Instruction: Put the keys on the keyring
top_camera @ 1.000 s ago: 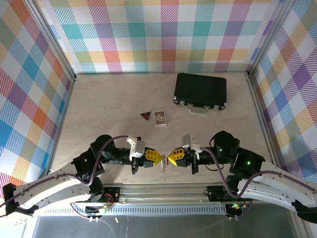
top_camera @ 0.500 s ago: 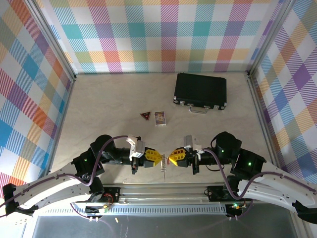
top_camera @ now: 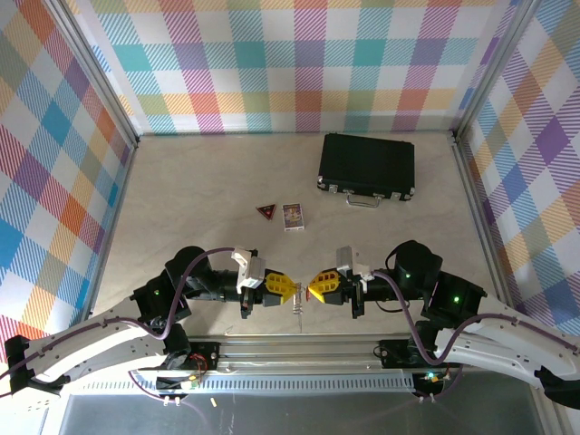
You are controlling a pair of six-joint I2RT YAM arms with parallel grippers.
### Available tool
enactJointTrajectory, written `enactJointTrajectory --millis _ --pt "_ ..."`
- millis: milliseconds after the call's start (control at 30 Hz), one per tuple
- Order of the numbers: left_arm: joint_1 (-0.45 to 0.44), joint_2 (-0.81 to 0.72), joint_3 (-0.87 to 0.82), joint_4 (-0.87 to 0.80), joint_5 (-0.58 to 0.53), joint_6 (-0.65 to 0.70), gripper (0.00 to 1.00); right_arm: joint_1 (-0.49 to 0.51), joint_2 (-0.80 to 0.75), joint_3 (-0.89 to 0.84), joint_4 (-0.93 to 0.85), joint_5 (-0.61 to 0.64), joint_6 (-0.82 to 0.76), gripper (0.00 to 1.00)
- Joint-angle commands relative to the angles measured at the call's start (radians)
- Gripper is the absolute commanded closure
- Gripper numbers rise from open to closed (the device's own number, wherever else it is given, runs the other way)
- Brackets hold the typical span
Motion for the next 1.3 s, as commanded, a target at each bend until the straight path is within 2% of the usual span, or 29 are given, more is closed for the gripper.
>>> enactJointTrajectory --millis 0,633,1267 --pt "0.001 -0.014 0.021 0.049 0.014 -0.006 1.00 0.008 0.005 -0.011 0.040 -0.029 -0.012 1.00" --pt "0.001 -0.014 0.020 0.049 0.013 -0.008 1.00 0.008 0.025 -0.012 0.050 -0.069 -0.017 1.00" --pt "0.001 -0.003 0.055 -0.019 -0.003 0.004 1.00 0.007 0.043 0.008 0.013 -0.105 -0.048 1.00"
